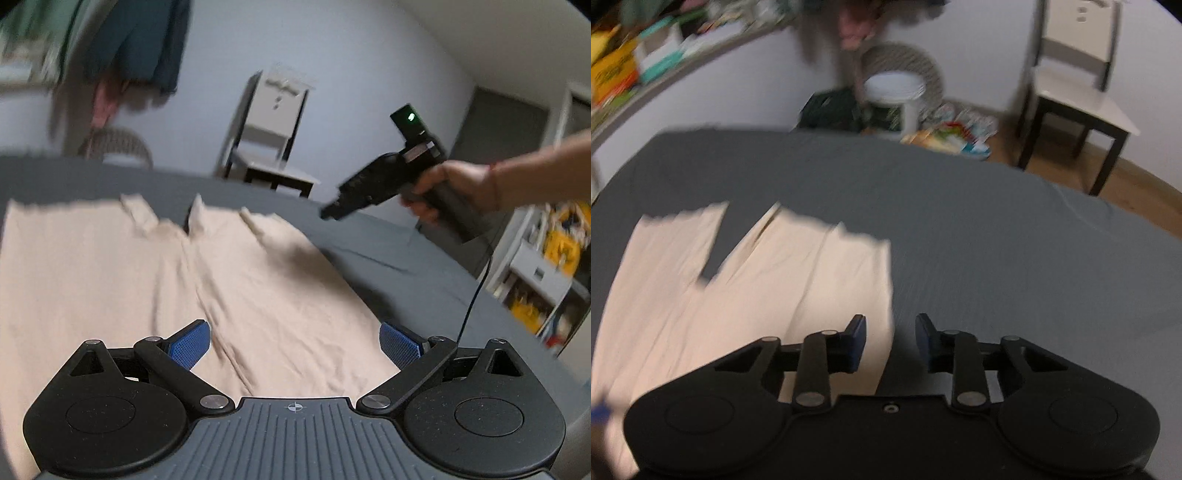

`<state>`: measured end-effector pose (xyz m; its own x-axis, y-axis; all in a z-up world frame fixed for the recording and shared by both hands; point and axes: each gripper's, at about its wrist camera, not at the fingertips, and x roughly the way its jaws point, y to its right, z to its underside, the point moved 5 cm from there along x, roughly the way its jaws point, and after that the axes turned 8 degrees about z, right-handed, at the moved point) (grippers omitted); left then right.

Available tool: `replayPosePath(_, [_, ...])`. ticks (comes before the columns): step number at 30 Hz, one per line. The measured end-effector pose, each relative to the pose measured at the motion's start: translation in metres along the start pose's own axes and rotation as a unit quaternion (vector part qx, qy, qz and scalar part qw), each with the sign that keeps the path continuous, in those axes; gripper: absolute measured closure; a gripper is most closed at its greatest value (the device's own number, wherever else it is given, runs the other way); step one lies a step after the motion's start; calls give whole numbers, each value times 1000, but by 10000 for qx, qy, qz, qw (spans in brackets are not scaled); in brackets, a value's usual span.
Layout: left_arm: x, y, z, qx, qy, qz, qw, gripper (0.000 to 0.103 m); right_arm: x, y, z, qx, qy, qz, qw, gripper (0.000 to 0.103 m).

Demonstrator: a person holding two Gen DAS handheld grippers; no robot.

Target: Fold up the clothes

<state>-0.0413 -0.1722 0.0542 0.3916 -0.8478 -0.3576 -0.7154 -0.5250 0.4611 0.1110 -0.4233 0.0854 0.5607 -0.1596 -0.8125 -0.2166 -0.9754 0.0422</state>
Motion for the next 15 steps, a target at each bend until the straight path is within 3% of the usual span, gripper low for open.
replayPosePath(4, [9, -12, 5, -481, 113, 318, 9983, 4, 31, 9, -8, 561, -6, -312, 9979, 74])
replayPosePath(6, [13, -17, 9, -671, 46, 409, 9969, 4, 44, 7, -10, 550, -15, -240, 9982, 74])
replayPosePath(8, [14, -22, 15, -769, 8, 501, 9958, 4, 53, 2, -9, 508, -39, -186, 9985, 86])
replayPosePath(9, [15, -24, 17, -779, -21, 479, 9958, 4, 54, 1, -7, 498, -23, -172, 9986, 99])
replayPosePath(13, [17, -27, 23, -710, -111, 449, 9964, 4, 48, -15, -6, 111, 301, 30, 9995, 100])
replayPosePath(15, [16, -24, 22, -663, -134, 434, 9968, 4, 33, -37, -5, -343, 574, -222, 9975, 100])
